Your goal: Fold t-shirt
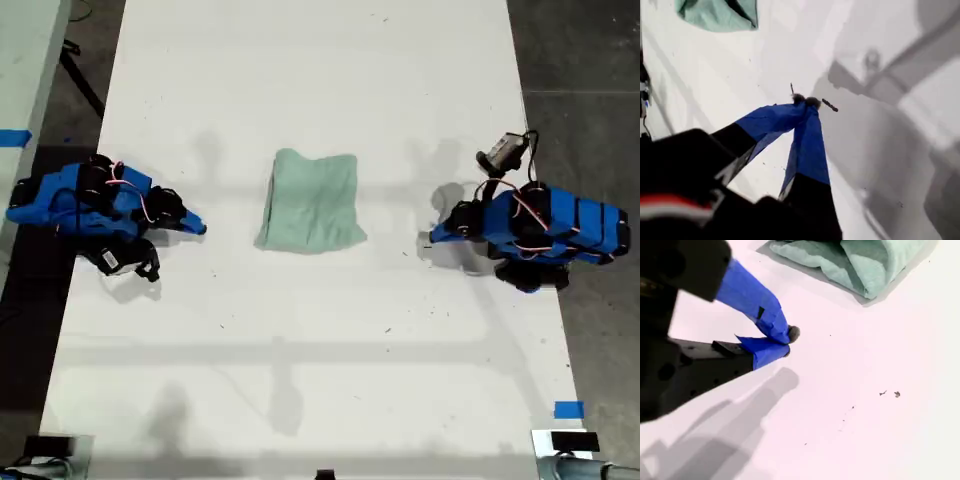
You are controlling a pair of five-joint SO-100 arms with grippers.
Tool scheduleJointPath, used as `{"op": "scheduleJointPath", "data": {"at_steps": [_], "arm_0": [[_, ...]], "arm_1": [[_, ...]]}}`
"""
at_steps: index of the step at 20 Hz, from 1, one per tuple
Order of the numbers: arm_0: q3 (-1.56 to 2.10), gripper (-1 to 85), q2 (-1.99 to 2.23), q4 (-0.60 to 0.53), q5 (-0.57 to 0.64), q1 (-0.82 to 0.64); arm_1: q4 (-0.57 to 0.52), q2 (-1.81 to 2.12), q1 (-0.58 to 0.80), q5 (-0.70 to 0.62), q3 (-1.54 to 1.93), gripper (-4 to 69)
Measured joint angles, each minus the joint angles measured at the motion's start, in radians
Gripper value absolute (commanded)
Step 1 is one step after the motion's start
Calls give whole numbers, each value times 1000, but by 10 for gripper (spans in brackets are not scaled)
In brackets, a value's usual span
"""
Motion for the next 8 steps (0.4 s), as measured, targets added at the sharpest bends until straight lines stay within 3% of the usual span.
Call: {"op": "scheduleJointPath", "data": {"at_steps": [1,3,5,8], "arm_0": [[0,4,0,0,0,-2],[0,4,0,0,0,0],[0,4,0,0,0,-2],[0,4,0,0,0,0]], "arm_1": [[0,-2,2,-98,0,-15],[0,-8,2,-414,2,-14],[0,-9,-14,-502,6,-14],[0,-6,-6,-529,6,-14]]}}
